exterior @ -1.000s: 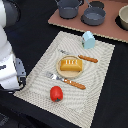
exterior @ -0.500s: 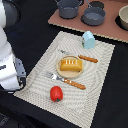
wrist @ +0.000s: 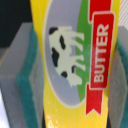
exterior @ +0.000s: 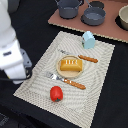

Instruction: Interact with the objects in diverse but meaningful ways.

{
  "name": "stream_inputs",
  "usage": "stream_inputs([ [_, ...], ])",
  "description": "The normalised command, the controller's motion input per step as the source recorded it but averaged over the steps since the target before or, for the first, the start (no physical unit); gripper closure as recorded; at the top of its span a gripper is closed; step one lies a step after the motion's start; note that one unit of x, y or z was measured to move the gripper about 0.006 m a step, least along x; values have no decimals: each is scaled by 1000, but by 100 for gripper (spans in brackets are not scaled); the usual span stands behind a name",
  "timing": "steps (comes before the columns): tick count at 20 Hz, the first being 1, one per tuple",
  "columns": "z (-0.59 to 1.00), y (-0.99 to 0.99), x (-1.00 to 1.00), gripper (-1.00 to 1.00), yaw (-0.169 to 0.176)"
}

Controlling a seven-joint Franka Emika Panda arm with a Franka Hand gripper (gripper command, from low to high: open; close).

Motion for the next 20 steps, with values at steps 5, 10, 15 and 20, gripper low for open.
stream_inputs([
  [5, 494, 821, 466, 100, 65],
  [10, 291, 803, 525, 100, 44],
  [15, 49, 759, 618, 100, 20],
  [20, 0, 806, 554, 100, 17],
])
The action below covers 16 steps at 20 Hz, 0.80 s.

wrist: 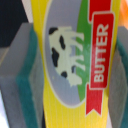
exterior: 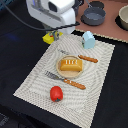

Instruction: Interact with the objects in diverse but meaningful ways.

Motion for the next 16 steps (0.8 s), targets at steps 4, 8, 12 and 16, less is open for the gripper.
stream_inputs([
  [4, -38, 688, 450, 100, 4],
  [8, -155, 591, 421, 100, -25],
  [12, -234, 472, 257, 100, -91],
  [16, -281, 361, 175, 100, -114],
])
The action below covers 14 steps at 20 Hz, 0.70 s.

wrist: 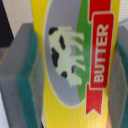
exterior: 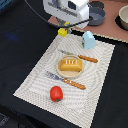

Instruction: Interact with the objects in diverse but meaningful ways.

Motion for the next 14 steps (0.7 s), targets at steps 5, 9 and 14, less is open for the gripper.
stream_inputs([
  [5, -352, 315, 14, 100, -49],
  [9, -456, 297, -135, 100, 0],
  [14, -416, 336, -80, 100, 0],
])
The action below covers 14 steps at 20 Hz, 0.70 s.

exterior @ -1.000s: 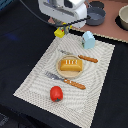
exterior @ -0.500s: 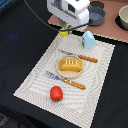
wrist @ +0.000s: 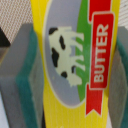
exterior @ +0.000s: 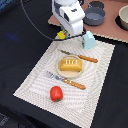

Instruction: Interact with the objects in diverse but meaningful ways.

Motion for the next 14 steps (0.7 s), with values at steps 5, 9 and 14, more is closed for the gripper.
stream_inputs([
  [5, -107, 335, 64, -100, 0],
  [9, 235, 284, 224, -100, -11],
  [14, 947, 290, 385, -100, -59],
])
